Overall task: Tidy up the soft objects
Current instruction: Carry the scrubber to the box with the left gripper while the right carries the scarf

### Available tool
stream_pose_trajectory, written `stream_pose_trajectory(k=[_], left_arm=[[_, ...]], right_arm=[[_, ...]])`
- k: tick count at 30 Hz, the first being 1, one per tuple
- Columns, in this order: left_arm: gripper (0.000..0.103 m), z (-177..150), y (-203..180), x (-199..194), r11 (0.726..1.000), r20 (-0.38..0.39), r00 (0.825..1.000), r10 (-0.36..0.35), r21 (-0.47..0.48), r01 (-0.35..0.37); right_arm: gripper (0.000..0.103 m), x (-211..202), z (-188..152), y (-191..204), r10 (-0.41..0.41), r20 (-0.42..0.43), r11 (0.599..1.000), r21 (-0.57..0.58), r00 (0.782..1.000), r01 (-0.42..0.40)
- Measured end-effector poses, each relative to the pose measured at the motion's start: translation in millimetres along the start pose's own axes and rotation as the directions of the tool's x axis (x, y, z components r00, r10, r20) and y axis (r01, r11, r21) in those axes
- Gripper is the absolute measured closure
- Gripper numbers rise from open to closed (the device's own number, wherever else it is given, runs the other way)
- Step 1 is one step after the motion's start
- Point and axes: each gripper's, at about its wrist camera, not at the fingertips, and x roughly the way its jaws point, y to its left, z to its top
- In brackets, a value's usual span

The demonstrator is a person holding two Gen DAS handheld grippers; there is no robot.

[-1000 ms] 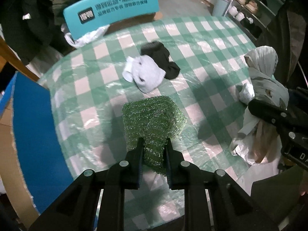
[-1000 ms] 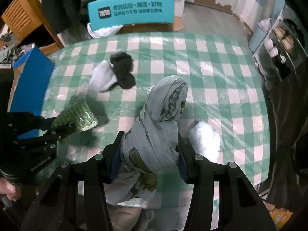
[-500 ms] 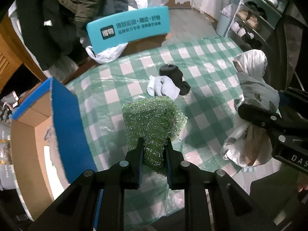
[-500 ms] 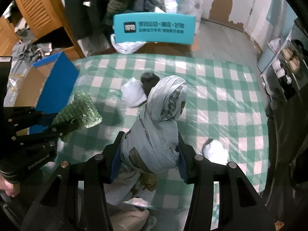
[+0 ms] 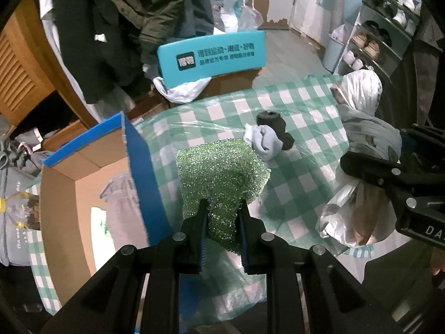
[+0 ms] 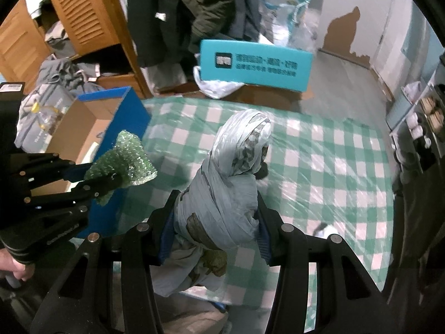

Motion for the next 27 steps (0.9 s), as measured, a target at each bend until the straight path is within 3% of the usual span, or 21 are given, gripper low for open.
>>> stream_pose_trajectory(k=[27], left_arm=[[0.084,-35.4,107.1,-32.7,0.982,0.044,0.998,0.042,-0.187,-0.033]], right_arm=[[0.055,17.0,45.8,110.5,0.122,-0.001,0.98,-0.155,0.992,-0.121]])
